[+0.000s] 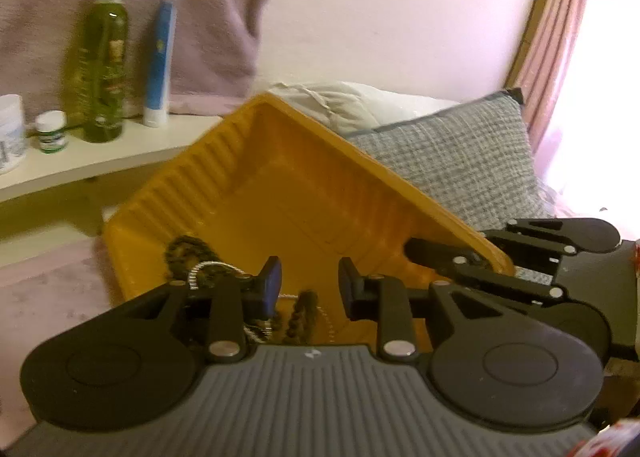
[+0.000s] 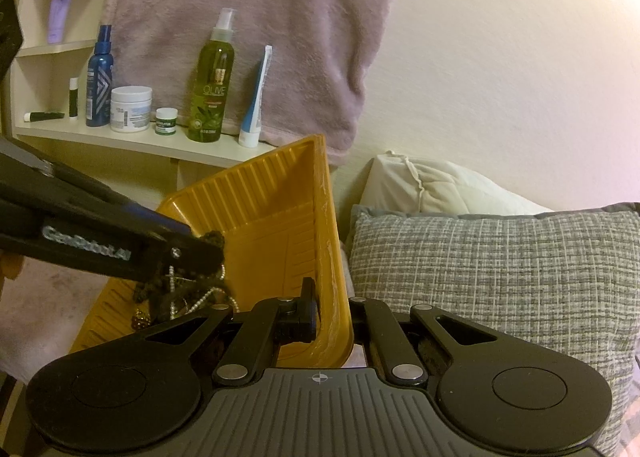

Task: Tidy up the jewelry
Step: 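Carry the small bead bracelet with the left gripper into the tray and release, then lower the left gripper onto the long brown bead necklace and grasp it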

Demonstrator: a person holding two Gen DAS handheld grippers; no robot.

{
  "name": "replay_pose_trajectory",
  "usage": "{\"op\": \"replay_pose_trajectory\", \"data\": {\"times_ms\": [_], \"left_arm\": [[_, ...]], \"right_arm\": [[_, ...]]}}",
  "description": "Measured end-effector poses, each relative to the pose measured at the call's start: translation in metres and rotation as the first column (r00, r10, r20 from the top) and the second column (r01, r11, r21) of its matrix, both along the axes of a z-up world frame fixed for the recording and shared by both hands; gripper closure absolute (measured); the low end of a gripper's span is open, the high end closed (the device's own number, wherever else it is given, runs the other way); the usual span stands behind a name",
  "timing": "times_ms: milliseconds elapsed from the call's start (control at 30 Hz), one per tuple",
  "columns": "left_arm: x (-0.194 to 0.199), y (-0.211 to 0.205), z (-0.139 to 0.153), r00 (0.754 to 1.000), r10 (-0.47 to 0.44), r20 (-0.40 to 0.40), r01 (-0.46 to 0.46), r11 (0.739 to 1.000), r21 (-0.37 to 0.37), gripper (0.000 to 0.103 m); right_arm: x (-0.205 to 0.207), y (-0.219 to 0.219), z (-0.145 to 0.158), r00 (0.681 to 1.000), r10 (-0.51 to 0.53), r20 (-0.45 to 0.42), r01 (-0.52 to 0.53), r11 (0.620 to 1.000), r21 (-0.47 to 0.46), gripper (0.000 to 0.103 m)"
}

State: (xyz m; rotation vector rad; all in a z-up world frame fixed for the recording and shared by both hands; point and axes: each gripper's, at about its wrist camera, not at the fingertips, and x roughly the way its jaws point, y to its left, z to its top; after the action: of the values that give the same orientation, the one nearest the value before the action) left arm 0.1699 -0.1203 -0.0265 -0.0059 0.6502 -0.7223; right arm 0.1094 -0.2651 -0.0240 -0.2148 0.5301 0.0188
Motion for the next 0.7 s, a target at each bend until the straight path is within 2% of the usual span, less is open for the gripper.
{"op": "replay_pose_trajectory", "data": {"times_ms": [200, 433, 567, 700], "left_arm": [[0.006, 0.036, 0.002, 0.996, 0.089, 0.005, -0.089, 0.996, 0.013, 0.077], [0.005, 0.083, -0.001, 0.977, 0.212, 0.012, -0.212, 0.977, 0.037, 0.077], [-0.001, 0.108, -0.006, 0.957, 0.287, 0.038, -0.29, 0.954, 0.082, 0.077], [-0.013, 0.134, -0.014, 0.923, 0.377, 0.074, -0.384, 0.914, 0.135, 0.077]], "right_arm": [[0.0, 0.0, 0.0, 1.0, -0.001, 0.0, 0.001, 1.0, 0.001, 0.098], [0.0, -0.001, -0.001, 1.0, -0.001, 0.0, 0.001, 1.0, -0.001, 0.098], [0.0, -0.001, -0.001, 1.0, -0.001, 0.001, 0.001, 1.0, -0.002, 0.098], [0.0, -0.001, -0.001, 1.0, 0.001, 0.001, -0.001, 1.0, -0.003, 0.098]]}}
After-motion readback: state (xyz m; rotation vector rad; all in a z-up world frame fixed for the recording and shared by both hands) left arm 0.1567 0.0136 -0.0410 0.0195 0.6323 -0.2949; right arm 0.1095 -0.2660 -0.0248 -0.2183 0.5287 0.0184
